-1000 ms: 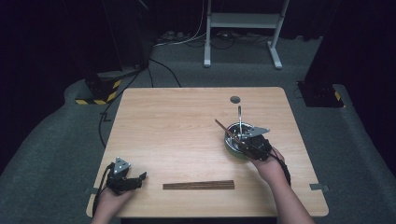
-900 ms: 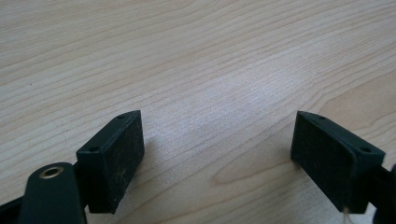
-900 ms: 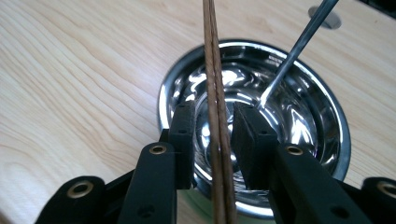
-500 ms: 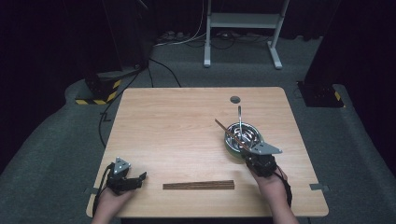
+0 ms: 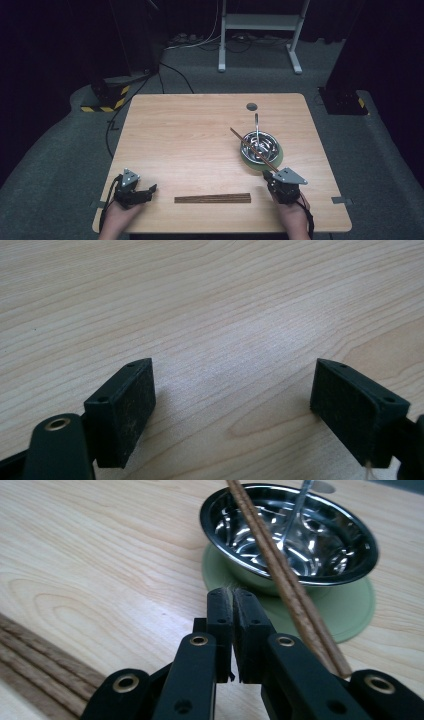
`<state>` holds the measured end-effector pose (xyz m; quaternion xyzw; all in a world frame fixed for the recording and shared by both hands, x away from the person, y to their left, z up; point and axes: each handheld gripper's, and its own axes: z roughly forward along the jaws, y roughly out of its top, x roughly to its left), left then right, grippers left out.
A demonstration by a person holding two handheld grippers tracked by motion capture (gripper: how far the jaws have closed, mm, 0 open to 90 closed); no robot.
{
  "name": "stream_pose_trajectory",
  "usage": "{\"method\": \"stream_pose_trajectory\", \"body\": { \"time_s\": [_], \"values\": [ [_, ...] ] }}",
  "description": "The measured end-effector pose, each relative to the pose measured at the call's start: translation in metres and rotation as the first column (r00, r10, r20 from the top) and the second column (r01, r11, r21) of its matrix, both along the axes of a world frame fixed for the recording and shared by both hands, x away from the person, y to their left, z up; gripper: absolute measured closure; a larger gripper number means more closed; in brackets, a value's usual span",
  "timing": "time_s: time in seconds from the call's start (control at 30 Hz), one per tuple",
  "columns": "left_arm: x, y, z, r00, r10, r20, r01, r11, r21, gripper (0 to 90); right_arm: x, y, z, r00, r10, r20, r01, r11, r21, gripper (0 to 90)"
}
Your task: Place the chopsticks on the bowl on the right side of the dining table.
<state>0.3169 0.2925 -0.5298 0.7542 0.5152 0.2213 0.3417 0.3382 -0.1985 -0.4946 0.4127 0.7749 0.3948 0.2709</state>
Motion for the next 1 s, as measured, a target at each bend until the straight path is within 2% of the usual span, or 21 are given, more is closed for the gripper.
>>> {"method": "stream_pose_trajectory", "body": {
  "time_s": [0.17, 0.4, 0.47, 0.53, 0.57, 0.6, 0.67, 0.8, 0.83, 0.87, 1.0],
  "values": [
    [0.000, 0.000, 0.000, 1.0000, 0.000, 0.000, 0.000, 1.0000, -0.001, 18.2, 0.004, -0.006, 0.000, 0.9994, -0.033, 0.003, 0.033, 0.9989, 0.034, 86.2],
    [0.000, 0.001, 0.000, 1.0000, 0.000, 0.006, 0.000, 1.0000, 0.004, 20.5, 0.008, -0.005, -0.002, 0.9988, -0.049, -0.005, 0.049, 0.9982, 0.035, 86.2],
    [0.001, 0.000, 0.001, 1.0000, 0.001, 0.006, -0.001, 1.0000, 0.006, 22.5, 0.009, -0.005, -0.002, 0.9986, -0.053, -0.010, 0.053, 0.9979, 0.037, 86.2],
    [0.002, 0.000, 0.002, 1.0000, -0.003, 0.001, 0.003, 0.9999, 0.011, 28.5, 0.010, -0.006, -0.003, 0.9979, -0.064, 0.000, 0.064, 0.9974, 0.032, 86.2],
    [0.002, 0.000, 0.003, 1.0000, 0.007, -0.002, -0.007, 0.9999, 0.011, 28.5, 0.010, -0.008, -0.002, 0.9978, -0.067, -0.008, 0.067, 0.9972, 0.033, 86.2],
    [0.004, 0.000, 0.005, 0.9999, 0.014, -0.005, -0.014, 0.9997, 0.022, 32.2, 0.010, -0.010, -0.002, 0.9976, -0.068, -0.004, 0.069, 0.9972, 0.032, 86.3],
    [0.009, -0.004, 0.011, 0.9994, 0.030, -0.016, -0.030, 0.9995, 0.001, 35.3, 0.011, -0.018, -0.003, 0.9961, -0.088, -0.008, 0.088, 0.9953, 0.041, 86.3],
    [0.017, -0.016, 0.021, 0.9998, -0.007, -0.019, 0.007, 0.9998, 0.021, 35.0, 0.012, -0.026, -0.004, 0.9943, -0.106, -0.012, 0.106, 0.9929, 0.053, 86.3],
    [0.024, -0.025, 0.030, 0.9995, -0.030, -0.014, 0.030, 0.9993, 0.024, 33.1, 0.012, -0.030, -0.004, 0.9929, -0.119, -0.007, 0.119, 0.9913, 0.057, 86.2],
    [0.024, -0.025, 0.030, 0.9995, -0.030, -0.014, 0.030, 0.9993, 0.024, 32.5, 0.012, -0.030, -0.004, 0.9929, -0.119, -0.007, 0.119, 0.9913, 0.057, 86.2],
    [0.037, -0.044, 0.046, 0.9980, -0.061, 0.019, 0.061, 0.9981, -0.010, 32.5, 0.012, -0.037, -0.003, 0.9911, -0.133, -0.002, 0.133, 0.9895, 0.057, 86.1]
  ]
}}
